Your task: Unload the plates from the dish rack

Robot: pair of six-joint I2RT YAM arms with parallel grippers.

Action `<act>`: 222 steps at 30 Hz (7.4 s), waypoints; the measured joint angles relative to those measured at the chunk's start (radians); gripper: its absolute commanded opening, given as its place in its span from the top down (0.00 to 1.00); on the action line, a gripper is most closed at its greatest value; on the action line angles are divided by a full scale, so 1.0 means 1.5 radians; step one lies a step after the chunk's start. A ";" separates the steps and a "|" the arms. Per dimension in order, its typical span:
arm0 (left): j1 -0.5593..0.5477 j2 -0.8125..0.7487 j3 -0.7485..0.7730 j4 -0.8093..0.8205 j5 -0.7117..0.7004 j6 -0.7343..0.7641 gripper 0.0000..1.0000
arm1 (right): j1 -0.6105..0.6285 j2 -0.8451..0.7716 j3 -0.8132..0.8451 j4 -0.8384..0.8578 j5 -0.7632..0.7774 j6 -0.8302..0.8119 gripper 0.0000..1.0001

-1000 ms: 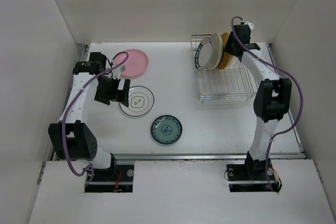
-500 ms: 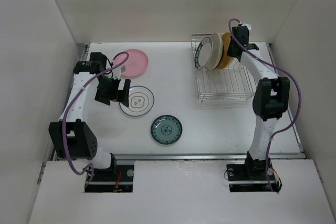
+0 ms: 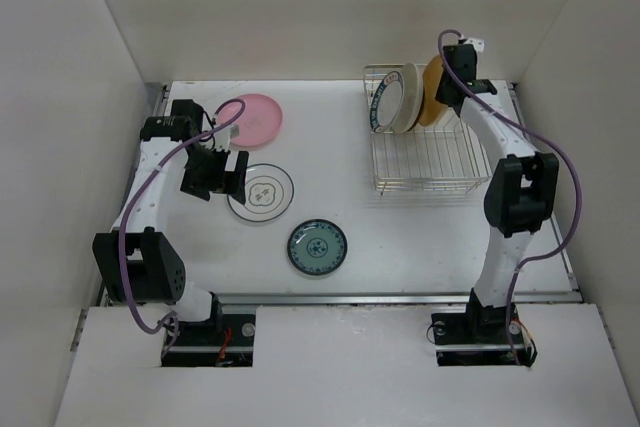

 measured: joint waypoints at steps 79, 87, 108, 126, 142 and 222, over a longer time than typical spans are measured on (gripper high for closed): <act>-0.051 -0.043 0.015 0.009 0.096 0.087 1.00 | 0.407 -0.157 -0.304 0.275 -0.692 0.054 1.00; -0.054 -0.040 0.016 0.005 0.089 0.086 1.00 | 0.404 -0.153 -0.303 0.271 -0.688 0.054 0.88; -0.023 0.200 0.285 0.057 0.091 -0.031 1.00 | 0.285 -0.239 -0.247 0.143 -0.348 0.107 0.42; 0.099 0.561 0.449 0.336 0.115 -0.384 1.00 | 0.285 -0.333 -0.233 0.094 -0.287 0.092 0.42; 0.100 0.632 0.500 0.329 0.091 -0.462 0.40 | 0.285 -0.416 -0.266 0.082 -0.276 0.086 0.42; 0.014 0.169 0.180 0.072 -0.089 -0.023 0.01 | -0.026 0.035 -0.011 0.010 -0.255 0.053 0.59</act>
